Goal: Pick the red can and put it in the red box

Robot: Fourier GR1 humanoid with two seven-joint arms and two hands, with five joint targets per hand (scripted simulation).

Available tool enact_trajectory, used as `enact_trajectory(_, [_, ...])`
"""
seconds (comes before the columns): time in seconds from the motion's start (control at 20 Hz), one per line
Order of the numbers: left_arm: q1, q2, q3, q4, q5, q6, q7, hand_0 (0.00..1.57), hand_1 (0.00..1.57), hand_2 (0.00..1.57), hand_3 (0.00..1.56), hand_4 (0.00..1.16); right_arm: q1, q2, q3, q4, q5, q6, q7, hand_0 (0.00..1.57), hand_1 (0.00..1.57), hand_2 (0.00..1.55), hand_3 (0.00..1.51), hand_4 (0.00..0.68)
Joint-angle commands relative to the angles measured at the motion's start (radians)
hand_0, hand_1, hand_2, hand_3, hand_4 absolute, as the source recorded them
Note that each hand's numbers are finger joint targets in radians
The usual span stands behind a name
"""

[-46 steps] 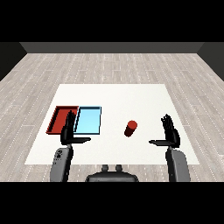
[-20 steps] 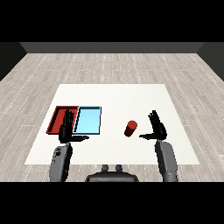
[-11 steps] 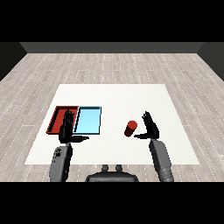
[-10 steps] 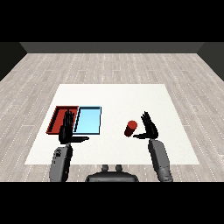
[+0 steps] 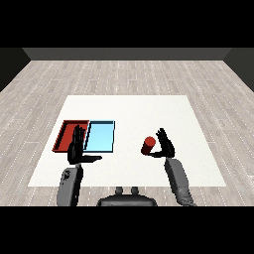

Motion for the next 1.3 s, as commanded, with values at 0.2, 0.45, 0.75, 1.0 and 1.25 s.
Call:
enact_trajectory(0.2, [-0.046, 0.026, 0.029, 0.015, 0.004, 0.005, 0.033, 0.00, 0.00, 0.00, 0.00, 0.00, -0.132, -0.038, -0.045, 0.215, -0.018, 0.031, -0.046, 0.00, 0.00, 0.00, 0.00, 0.000])
enact_trajectory(0.45, [-0.035, 0.039, 0.045, 0.016, 0.017, -0.010, 0.029, 0.00, 0.00, 0.00, 0.00, 0.00, -0.123, 0.039, 0.013, 0.194, 0.006, -0.017, -0.053, 0.00, 0.00, 0.00, 0.00, 0.000])
enact_trajectory(0.75, [-0.027, 0.008, 0.025, 0.064, -0.001, -0.006, -0.044, 0.00, 0.00, 0.00, 0.00, 0.00, -0.100, 0.033, 0.035, 0.174, 0.002, -0.026, -0.061, 0.00, 0.00, 0.00, 0.00, 0.000])
enact_trajectory(1.0, [0.004, -0.009, 0.000, 0.006, -0.017, 0.014, -0.032, 0.00, 0.00, 0.00, 0.00, 0.00, -0.179, 0.022, 0.001, 0.286, -0.023, 0.003, -0.087, 0.00, 0.00, 0.00, 0.00, 0.000])
enact_trajectory(1.25, [0.071, -0.026, -0.028, -0.047, -0.034, 0.019, -0.033, 0.00, 0.00, 0.00, 0.00, 0.00, -0.186, 0.044, 0.036, 0.293, -0.037, -0.007, -0.074, 0.00, 0.00, 0.00, 0.00, 0.000])
